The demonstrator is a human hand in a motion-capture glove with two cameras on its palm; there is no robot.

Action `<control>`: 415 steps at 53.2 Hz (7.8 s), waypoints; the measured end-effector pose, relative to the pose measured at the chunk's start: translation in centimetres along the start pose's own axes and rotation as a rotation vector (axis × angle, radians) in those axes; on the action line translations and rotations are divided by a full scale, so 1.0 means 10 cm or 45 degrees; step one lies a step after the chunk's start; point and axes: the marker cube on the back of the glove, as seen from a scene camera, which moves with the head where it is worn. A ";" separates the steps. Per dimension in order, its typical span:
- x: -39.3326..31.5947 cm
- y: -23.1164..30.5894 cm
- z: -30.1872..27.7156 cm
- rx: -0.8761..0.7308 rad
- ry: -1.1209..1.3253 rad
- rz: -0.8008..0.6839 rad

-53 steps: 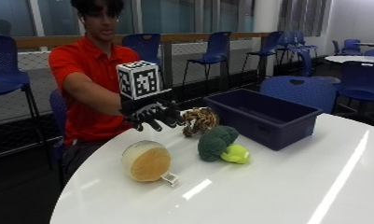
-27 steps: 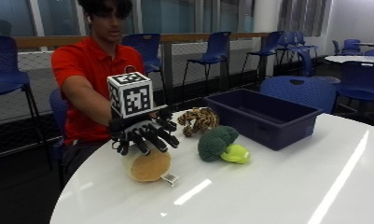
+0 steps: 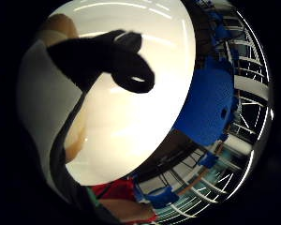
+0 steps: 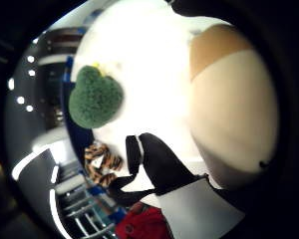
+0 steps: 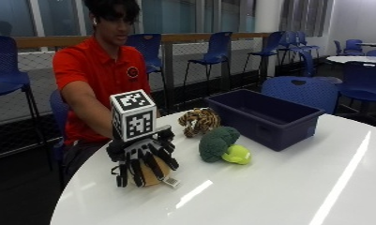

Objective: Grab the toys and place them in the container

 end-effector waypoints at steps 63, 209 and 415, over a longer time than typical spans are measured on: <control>-1.71 0.25 -0.92 0.305 0.166 -0.302; -2.57 1.03 0.54 0.043 0.199 -0.695; -2.28 -0.43 0.06 -0.029 0.228 -0.422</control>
